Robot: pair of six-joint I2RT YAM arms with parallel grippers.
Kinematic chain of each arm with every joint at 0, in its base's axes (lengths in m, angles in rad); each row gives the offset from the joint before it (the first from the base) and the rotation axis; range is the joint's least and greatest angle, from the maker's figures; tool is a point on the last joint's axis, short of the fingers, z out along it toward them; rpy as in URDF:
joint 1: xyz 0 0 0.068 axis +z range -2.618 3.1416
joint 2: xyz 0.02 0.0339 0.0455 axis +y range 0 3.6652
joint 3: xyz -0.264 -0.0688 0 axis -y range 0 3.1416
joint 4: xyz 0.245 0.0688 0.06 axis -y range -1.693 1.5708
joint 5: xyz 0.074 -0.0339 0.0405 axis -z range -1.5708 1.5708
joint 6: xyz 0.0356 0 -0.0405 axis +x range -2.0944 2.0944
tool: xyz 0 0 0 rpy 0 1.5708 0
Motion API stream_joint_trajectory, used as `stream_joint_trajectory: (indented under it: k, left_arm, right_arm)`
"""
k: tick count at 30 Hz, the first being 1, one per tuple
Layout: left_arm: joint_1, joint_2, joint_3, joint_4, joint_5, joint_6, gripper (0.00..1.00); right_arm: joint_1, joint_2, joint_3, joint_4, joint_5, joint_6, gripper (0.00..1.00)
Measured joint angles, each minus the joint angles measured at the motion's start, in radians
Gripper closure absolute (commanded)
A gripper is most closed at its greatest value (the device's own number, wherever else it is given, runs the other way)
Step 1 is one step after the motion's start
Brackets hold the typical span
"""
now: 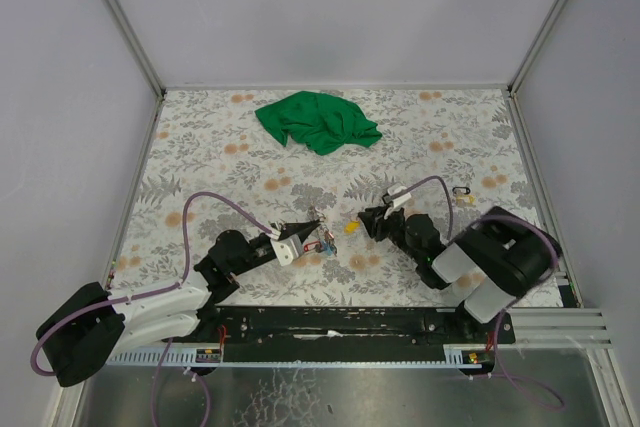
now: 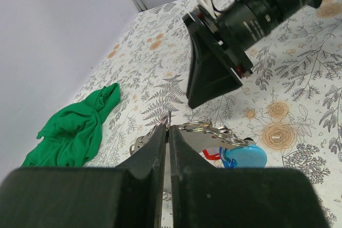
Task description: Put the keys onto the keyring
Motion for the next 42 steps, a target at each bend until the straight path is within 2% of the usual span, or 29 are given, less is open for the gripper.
stream_joint_trajectory:
  k: [3, 8, 15, 19, 29, 42]
  left_arm:
    - [0.000, 0.000, 0.000, 0.000, 0.000, 0.000, 1.00]
    - [0.000, 0.000, 0.000, 0.000, -0.001, 0.000, 1.00]
    - [0.000, 0.000, 0.000, 0.000, -0.008, -0.002, 1.00]
    - [0.000, 0.000, 0.000, 0.000, -0.011, -0.004, 1.00]
    - [0.000, -0.006, 0.000, -0.002, -0.012, -0.007, 1.00]
    - [0.000, -0.006, 0.000, -0.002, -0.014, -0.008, 1.00]
  right_arm:
    - [0.000, -0.166, 0.055, -0.227, -0.002, 0.003, 0.57]
    - [0.000, -0.352, 0.245, -0.721, -0.002, 0.002, 0.54]
    - [0.000, -0.351, 0.552, -1.340, -0.003, -0.004, 0.54]
    - [0.000, -0.277, 0.716, -1.575, -0.006, -0.014, 0.57]
    - [0.000, -0.089, 0.838, -1.786, -0.067, -0.044, 0.65]
    - [0.000, 0.009, 0.885, -1.803, -0.087, -0.071, 0.73]
